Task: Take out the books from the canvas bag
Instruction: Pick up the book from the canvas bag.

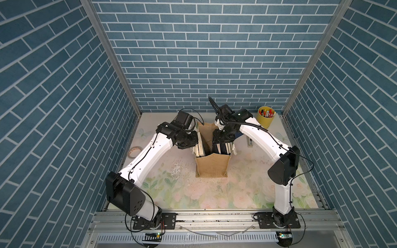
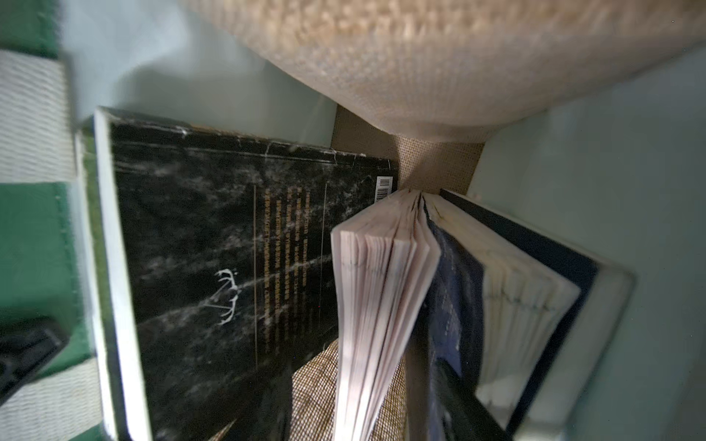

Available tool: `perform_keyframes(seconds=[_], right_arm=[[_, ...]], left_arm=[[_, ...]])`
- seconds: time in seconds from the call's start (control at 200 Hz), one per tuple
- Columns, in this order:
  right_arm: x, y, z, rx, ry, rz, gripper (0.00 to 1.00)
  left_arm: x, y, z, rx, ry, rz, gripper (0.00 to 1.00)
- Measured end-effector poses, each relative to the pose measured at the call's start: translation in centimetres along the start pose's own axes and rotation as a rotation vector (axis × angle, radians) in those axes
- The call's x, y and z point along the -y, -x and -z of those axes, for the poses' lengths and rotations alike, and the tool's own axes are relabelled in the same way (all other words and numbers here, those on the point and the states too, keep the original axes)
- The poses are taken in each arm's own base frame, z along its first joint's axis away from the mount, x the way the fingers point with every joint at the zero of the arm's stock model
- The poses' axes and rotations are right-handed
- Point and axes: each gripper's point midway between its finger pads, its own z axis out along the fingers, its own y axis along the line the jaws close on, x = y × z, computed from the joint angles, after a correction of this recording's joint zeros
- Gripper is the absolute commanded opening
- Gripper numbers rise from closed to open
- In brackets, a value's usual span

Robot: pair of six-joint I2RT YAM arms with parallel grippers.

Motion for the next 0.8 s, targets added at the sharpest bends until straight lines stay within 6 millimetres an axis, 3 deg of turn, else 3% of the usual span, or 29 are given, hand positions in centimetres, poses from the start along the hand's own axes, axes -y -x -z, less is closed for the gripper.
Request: perform_keyframes(seconds=[0.46, 0.655, 0.8], right_arm=[[0.01, -0.06, 0.03, -0.002, 0.0, 0.002, 0.53], [0.06, -0.04, 0.03, -0.001, -0.003, 0.002, 0.44], [0.26, 0.16, -0.56, -0.007, -0.015, 0.005, 0.32]], left_arm=[[0.13, 0.0, 0.06, -0.002, -0.005, -0.001, 0.0], [0.25, -0.06, 0.06, -0.006, -0.012, -0.001, 0.0], [0.41, -0.03, 0.03, -0.009, -0.018, -0.001, 0.0]])
